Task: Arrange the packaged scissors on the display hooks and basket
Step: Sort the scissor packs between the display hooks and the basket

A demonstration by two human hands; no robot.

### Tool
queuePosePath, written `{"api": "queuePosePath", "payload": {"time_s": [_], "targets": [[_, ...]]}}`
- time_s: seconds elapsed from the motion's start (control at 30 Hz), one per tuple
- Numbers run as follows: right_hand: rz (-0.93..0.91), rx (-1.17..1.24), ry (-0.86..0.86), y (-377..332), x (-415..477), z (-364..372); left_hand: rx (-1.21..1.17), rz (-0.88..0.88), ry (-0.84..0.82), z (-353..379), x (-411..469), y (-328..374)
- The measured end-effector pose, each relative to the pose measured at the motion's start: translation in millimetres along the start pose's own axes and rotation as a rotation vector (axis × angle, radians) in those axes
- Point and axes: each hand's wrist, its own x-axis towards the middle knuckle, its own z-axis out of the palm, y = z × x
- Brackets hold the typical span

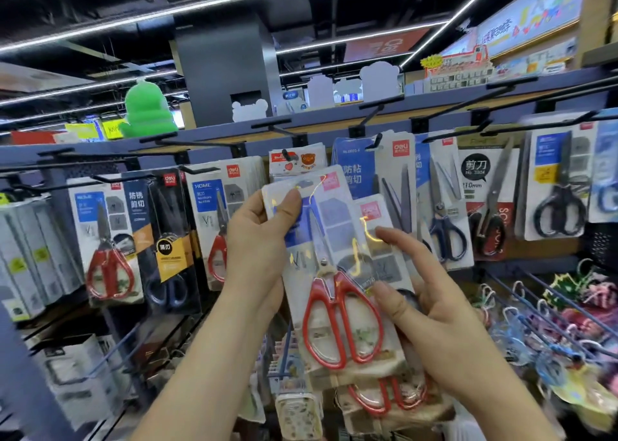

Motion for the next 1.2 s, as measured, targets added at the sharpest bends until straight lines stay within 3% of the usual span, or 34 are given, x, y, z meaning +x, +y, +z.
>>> {"api": "queuePosePath", "payload": {"time_s": [0.23,0.43,0.6,0.7,0.93,1.2], "targets": [[0.037,-0.09,-0.085,0.7,3.2,19.4,0.056,0.103,0.069,-29.6,0.0,8.2],[0.025,-0.16,-0.197,0.6,11.8,54.7,0.112,0.026,0.013,-62.8,7.1,33.6],[-0.019,-0.111,-0.145,1.3,20.3,84.0,0.157,0.112,0.101,-91.6,21.5,50.5],[0.044,-0.023,-0.176,4.0,22.8,98.1,0.126,0.12,0.137,-105.0,35.5,61.0],[0.105,-0.002,-0.186,12.4,28.4,121.1,0.301,0.195,0.099,-110.9,71.5,65.0],[0.234,0.134,-0.236,19.5,26.4,138.1,0.192,0.004,-0.028,-118.0,75.7,66.8]]}}
